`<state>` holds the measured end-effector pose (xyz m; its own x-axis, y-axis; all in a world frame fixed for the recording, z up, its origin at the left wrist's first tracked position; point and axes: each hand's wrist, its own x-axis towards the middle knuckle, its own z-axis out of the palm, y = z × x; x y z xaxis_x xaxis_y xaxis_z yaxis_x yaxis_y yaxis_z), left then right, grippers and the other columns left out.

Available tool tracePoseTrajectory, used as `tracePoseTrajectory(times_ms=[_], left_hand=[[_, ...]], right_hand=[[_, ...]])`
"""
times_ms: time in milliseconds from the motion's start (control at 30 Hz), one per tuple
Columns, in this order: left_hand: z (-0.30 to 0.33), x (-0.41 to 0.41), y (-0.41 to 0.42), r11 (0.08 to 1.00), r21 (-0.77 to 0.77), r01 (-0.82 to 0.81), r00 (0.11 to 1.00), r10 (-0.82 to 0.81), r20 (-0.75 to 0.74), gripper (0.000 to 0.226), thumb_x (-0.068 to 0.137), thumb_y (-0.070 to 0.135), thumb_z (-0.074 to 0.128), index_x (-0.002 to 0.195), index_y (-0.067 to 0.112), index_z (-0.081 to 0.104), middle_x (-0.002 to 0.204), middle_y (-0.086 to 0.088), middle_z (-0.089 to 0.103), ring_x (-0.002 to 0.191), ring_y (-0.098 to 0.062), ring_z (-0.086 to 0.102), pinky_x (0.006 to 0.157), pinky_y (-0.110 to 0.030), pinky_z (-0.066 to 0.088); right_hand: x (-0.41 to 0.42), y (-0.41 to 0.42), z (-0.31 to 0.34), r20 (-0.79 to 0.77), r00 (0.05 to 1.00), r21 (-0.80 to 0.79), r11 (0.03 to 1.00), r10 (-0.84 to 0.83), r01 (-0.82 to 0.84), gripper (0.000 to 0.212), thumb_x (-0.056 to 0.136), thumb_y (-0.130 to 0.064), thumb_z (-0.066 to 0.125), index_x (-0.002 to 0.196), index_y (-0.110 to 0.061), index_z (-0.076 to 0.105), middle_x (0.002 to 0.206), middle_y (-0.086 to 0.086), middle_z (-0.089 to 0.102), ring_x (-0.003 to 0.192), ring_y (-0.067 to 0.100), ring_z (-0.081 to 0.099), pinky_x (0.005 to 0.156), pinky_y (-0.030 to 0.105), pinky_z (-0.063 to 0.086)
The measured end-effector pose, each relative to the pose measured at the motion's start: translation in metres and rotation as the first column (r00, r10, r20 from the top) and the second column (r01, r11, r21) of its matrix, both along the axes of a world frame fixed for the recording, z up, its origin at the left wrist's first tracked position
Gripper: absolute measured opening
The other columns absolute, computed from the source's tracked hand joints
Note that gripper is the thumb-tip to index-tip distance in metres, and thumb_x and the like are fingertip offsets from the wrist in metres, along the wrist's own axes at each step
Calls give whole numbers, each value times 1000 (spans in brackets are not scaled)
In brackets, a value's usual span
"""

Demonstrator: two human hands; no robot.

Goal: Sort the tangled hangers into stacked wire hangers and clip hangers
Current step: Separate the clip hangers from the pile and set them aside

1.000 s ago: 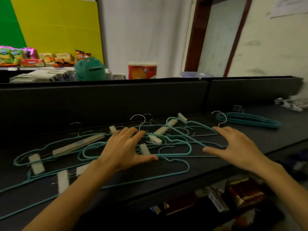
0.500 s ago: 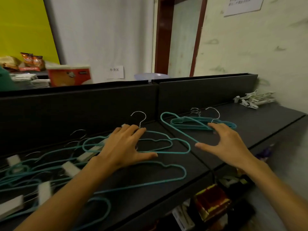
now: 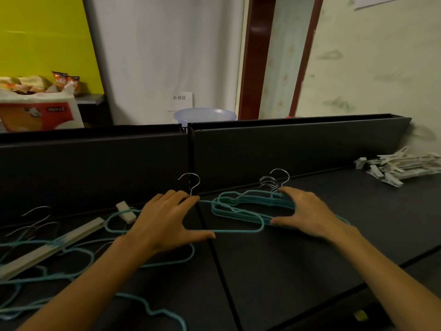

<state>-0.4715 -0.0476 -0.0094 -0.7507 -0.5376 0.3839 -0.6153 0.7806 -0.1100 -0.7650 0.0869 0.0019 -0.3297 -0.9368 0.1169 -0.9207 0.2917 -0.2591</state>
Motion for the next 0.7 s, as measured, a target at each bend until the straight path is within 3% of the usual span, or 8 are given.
tracePoseTrajectory(times_ms=[333, 500, 700], left_hand=[[-2, -22, -9, 999, 30, 15, 999, -17, 38, 97, 68, 91, 25, 127, 20, 57, 111, 2, 63, 95, -15, 60, 75, -29, 49], [-2, -36, -7, 998, 24, 60, 997, -61, 36, 92, 70, 89, 28, 121, 20, 61, 104, 3, 66, 87, -13, 62, 70, -27, 51], [1, -55, -2, 994, 28, 110, 994, -110, 10, 92, 70, 88, 29, 125, 20, 58, 110, 3, 64, 92, -12, 61, 75, -27, 49]], right_hand=[[-17, -20, -8, 89, 991, 77, 991, 100, -107, 109, 49, -84, 57, 140, -32, 30, 134, -4, 50, 116, 15, 51, 93, 41, 48], [-17, -21, -12, 72, 991, 64, 991, 111, -115, 99, 59, -74, 66, 140, -32, 29, 131, -3, 52, 114, 15, 52, 91, 38, 48], [-19, -21, -13, 85, 988, 60, 989, 127, -132, 102, 58, -79, 62, 142, -34, 25, 135, -5, 49, 118, 15, 49, 96, 38, 45]])
